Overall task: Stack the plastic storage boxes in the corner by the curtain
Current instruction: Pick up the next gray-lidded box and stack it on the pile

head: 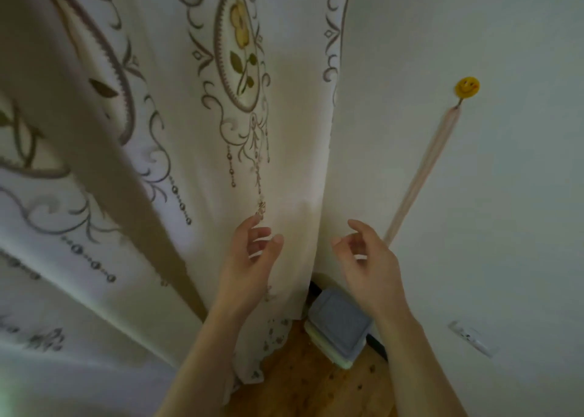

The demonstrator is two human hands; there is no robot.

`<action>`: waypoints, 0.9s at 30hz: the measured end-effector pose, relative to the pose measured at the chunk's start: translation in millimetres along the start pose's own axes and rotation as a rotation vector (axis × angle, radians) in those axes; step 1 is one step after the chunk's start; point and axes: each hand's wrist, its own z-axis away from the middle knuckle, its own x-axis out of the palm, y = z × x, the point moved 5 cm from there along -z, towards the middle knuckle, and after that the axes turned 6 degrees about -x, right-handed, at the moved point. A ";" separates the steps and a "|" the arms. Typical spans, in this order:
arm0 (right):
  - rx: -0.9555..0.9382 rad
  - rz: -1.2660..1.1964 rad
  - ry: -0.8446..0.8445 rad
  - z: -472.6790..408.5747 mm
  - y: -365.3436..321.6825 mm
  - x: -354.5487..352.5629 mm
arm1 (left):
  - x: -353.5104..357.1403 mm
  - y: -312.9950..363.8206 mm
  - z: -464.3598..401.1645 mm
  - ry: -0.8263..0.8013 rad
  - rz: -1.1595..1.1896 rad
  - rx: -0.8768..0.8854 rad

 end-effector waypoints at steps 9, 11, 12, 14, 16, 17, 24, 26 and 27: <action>-0.152 0.009 -0.279 45.6 -18.1 9.7 | -31.0 -11.6 114.8 0.261 0.115 -0.070; -0.185 -0.025 -0.343 54.7 -30.5 18.2 | -45.3 -11.7 137.4 0.322 0.139 -0.079; -0.192 -0.045 -0.382 59.8 -36.8 24.0 | -52.9 -12.1 147.4 0.351 0.152 -0.083; -0.210 -0.080 -0.438 70.5 -50.3 38.1 | -68.1 -12.3 166.9 0.412 0.153 -0.079; -0.252 -0.075 -0.500 85.4 -65.8 55.1 | -85.1 -13.0 187.9 0.491 0.130 -0.071; -0.275 -0.068 -0.533 92.4 -72.4 62.9 | -92.4 -13.6 197.2 0.527 0.116 -0.071; -0.364 -0.153 -0.738 157.9 -125.2 114.5 | -148.8 -26.2 281.0 0.762 0.054 -0.075; -0.396 -0.174 -0.783 182.1 -138.7 126.8 | -164.2 -28.9 307.4 0.830 0.016 -0.085; -0.413 -0.185 -0.804 195.2 -145.5 132.1 | -171.1 -30.7 321.7 0.867 0.004 -0.087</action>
